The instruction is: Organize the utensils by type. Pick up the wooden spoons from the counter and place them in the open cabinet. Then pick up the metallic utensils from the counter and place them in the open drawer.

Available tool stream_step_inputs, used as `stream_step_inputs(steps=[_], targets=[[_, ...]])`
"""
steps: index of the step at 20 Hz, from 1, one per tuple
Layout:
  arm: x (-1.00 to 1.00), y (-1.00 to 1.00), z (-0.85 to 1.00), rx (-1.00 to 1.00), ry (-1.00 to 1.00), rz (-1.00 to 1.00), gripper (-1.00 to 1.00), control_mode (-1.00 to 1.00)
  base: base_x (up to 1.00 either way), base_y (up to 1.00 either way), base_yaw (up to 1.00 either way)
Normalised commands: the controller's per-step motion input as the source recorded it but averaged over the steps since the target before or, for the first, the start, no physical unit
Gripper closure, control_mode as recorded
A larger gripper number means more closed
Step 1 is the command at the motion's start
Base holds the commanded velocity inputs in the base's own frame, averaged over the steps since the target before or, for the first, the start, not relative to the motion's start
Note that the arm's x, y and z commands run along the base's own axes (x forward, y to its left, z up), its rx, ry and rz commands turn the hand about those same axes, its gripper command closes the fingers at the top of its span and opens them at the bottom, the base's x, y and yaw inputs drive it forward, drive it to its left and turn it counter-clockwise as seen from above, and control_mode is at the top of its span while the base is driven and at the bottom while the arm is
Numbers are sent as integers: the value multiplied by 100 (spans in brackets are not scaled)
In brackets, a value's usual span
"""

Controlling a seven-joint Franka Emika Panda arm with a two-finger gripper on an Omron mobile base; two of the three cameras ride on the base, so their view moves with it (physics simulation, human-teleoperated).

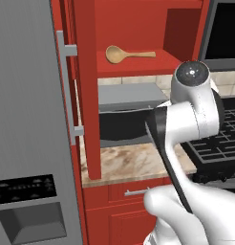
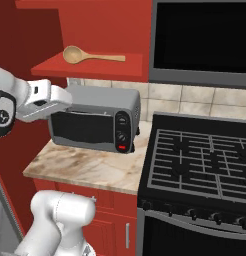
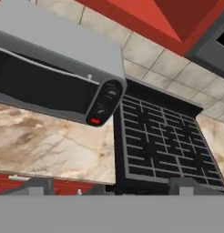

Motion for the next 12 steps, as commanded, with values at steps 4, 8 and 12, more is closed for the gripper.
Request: stream_step_inputs(steps=[4,8,12], targets=[[-48,-24,-47,17,2,-8,-100,-100,0,0,0],[-19,-15,-49,10,7,-5,-100,-100,0,0,0],[0,-3,-14,1,3,0,-100,-100,0,0,0]])
